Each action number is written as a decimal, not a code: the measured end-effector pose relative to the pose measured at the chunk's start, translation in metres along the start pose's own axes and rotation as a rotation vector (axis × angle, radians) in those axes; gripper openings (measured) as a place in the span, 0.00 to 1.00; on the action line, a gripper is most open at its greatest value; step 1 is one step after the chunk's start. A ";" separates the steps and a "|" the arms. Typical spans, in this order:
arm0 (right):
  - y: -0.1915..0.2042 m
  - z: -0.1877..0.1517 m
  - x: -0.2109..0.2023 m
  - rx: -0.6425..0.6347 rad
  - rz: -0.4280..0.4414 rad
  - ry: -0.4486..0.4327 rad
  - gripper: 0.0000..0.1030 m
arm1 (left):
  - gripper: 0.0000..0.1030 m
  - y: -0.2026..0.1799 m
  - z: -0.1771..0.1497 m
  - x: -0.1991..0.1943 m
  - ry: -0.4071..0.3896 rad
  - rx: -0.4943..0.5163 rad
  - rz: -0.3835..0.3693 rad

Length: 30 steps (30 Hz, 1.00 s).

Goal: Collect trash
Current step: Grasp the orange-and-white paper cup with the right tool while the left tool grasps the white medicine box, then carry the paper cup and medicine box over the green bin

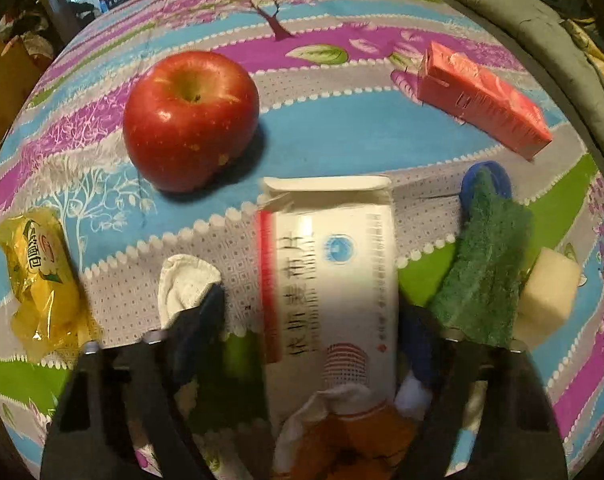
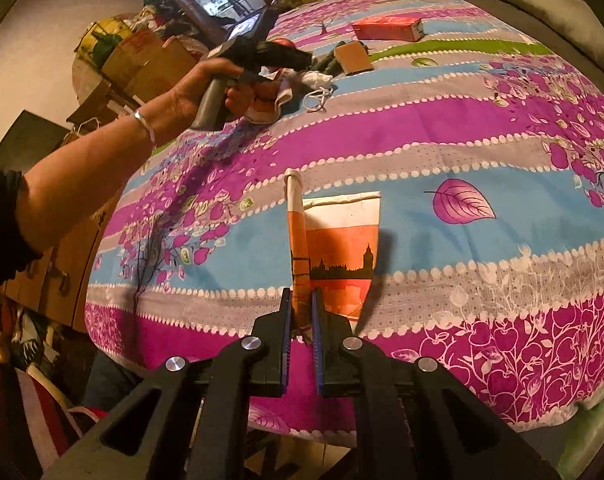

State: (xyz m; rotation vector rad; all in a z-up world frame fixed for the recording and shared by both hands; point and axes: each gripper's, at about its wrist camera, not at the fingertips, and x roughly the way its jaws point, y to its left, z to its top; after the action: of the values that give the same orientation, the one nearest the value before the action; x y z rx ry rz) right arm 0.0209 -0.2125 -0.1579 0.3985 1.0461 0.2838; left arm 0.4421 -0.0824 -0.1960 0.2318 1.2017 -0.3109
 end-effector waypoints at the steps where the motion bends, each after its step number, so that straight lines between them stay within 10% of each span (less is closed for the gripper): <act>1: 0.000 0.001 -0.001 0.003 0.000 -0.010 0.10 | 0.50 0.001 -0.001 -0.003 0.003 -0.009 -0.010; 14: 0.024 0.023 -0.036 -0.060 0.051 -0.158 0.10 | 0.49 0.014 -0.062 -0.216 -0.476 -0.146 -0.137; 30: 0.056 -0.009 -0.116 -0.095 -0.066 -0.277 0.10 | 0.49 -0.067 -0.203 -0.287 -0.468 0.053 -0.037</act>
State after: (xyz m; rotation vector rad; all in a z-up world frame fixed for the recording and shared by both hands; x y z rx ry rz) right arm -0.0446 -0.2083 -0.0468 0.3071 0.7699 0.2110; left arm 0.1470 -0.0443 0.0023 0.1701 0.7372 -0.4041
